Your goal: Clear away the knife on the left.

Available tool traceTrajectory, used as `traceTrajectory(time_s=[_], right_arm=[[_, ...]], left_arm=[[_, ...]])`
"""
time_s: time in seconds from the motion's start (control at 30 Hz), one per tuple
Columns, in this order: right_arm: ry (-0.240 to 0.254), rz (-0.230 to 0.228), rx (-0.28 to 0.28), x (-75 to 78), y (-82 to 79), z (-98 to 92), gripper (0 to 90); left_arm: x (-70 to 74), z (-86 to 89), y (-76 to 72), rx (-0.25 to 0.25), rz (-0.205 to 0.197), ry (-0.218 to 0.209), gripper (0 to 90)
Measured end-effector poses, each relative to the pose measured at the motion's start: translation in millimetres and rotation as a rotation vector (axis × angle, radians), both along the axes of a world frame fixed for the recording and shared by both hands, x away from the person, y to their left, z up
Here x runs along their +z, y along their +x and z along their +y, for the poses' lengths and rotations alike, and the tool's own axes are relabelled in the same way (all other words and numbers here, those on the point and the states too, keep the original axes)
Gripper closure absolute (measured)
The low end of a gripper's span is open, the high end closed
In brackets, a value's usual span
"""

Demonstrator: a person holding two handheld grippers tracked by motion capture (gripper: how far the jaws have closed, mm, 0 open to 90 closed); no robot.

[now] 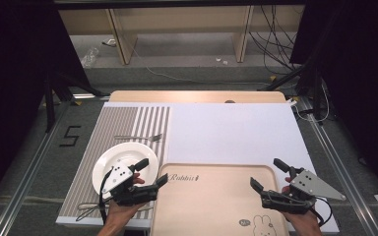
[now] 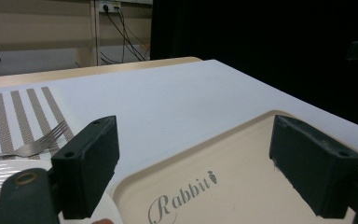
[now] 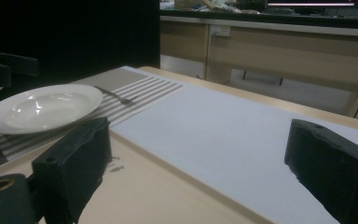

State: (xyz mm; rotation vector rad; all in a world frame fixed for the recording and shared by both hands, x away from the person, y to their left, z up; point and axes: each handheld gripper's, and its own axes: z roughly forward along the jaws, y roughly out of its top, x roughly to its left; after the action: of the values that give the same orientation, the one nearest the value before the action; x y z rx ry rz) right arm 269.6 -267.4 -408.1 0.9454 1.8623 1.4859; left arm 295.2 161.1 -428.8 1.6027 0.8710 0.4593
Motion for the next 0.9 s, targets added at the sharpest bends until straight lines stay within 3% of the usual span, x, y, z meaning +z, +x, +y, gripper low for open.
traceTrajectory(time_s=[0.37, 0.63, 0.9], right_arm=[[0.003, 0.001, 0.003, -0.2, 0.2, 0.3, 8.1], [0.015, 0.000, 0.010, 0.0, 0.2, 0.0, 8.4], [0.017, -0.003, 0.010, -0.1, 0.6, -0.8, 8.6]], left_arm=[[-0.2, 1.2, 1.1, 0.004, 0.006, -0.002, 15.7], [0.5, 5.5, 4.7, 0.003, 0.041, -0.017, 15.7], [3.1, 9.6, 7.8, -0.028, 0.052, 0.029, 15.8]])
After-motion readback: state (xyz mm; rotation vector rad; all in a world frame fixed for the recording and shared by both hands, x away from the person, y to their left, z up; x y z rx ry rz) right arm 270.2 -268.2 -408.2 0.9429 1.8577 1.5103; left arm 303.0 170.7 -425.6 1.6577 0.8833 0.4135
